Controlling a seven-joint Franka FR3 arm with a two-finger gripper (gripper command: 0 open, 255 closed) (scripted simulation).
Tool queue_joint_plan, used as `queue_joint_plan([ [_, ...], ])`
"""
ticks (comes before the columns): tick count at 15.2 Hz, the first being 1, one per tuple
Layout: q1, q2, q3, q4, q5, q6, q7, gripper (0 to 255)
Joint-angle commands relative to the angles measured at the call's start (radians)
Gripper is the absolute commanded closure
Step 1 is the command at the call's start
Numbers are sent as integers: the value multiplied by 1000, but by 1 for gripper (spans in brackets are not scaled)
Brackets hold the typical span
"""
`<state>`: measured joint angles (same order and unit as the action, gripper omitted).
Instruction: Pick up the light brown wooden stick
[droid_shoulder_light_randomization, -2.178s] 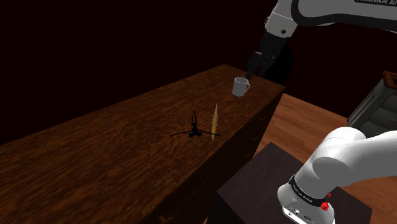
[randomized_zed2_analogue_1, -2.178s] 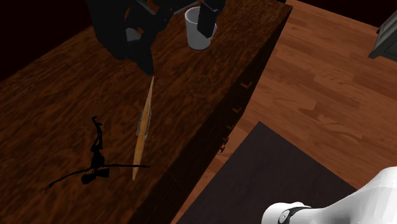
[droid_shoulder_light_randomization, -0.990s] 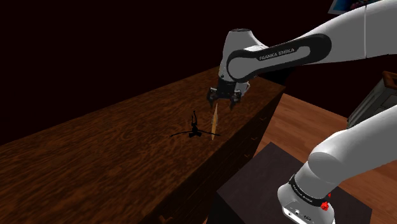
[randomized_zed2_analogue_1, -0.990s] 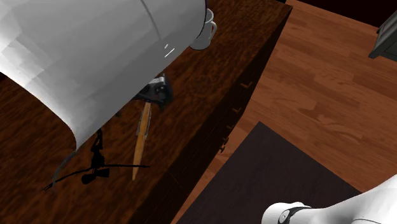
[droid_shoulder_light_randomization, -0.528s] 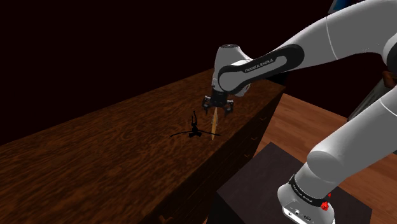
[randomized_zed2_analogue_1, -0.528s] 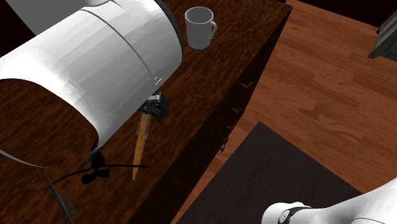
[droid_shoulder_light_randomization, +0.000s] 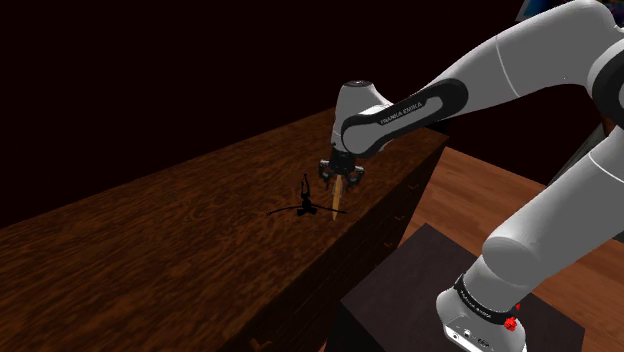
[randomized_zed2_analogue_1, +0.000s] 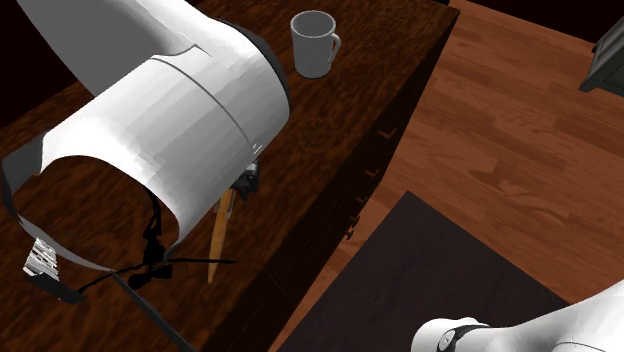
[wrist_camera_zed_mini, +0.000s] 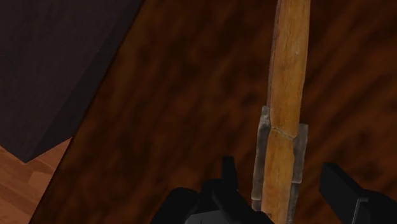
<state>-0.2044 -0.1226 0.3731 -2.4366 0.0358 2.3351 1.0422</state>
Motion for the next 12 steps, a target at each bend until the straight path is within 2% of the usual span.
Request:
queue_joint_plan([
  [1, 0, 6, 0, -2, -1, 3, 0, 255],
  [8, 0, 3, 0, -5, 0, 3, 0, 255],
  [12, 2, -34, -5, 19, 15, -55, -13, 255],
])
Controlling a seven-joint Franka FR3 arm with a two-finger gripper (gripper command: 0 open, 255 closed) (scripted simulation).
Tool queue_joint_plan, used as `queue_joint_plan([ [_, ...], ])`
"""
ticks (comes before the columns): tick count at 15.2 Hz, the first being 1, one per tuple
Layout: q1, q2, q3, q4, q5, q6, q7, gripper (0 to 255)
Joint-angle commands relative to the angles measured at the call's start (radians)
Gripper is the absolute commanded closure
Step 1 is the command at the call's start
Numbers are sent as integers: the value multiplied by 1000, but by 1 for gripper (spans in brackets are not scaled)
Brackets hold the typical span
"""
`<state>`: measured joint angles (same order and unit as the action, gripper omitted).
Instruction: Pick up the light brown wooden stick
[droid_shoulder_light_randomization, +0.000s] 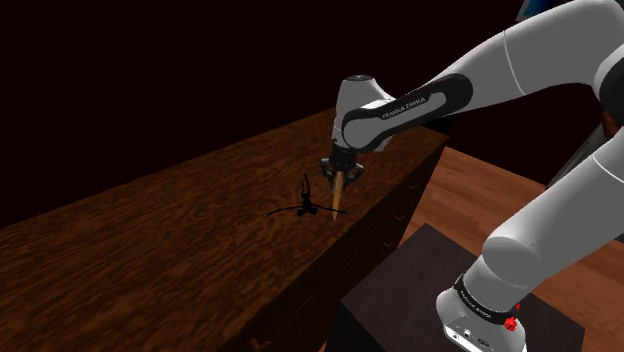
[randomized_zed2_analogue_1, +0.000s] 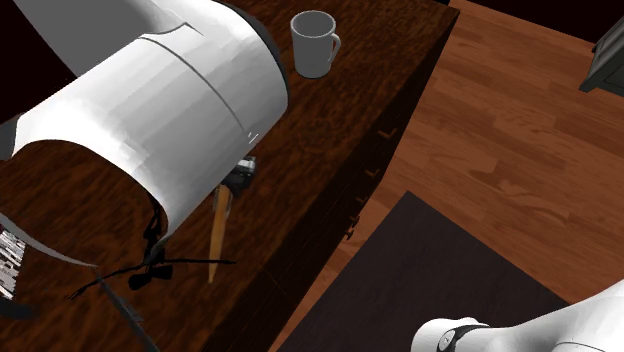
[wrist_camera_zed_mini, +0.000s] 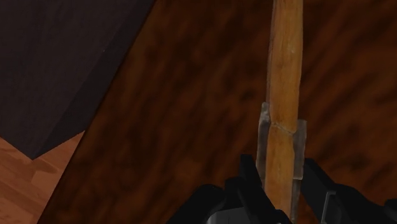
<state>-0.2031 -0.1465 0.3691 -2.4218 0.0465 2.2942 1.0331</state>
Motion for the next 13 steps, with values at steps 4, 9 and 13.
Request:
queue_joint_plan([
  [4, 3, -42, -6, 31, 16, -72, -13, 255],
  [9, 4, -78, -13, 69, 25, -144, -23, 255],
  [13, 5, -91, -16, 87, 29, -174, -26, 255],
])
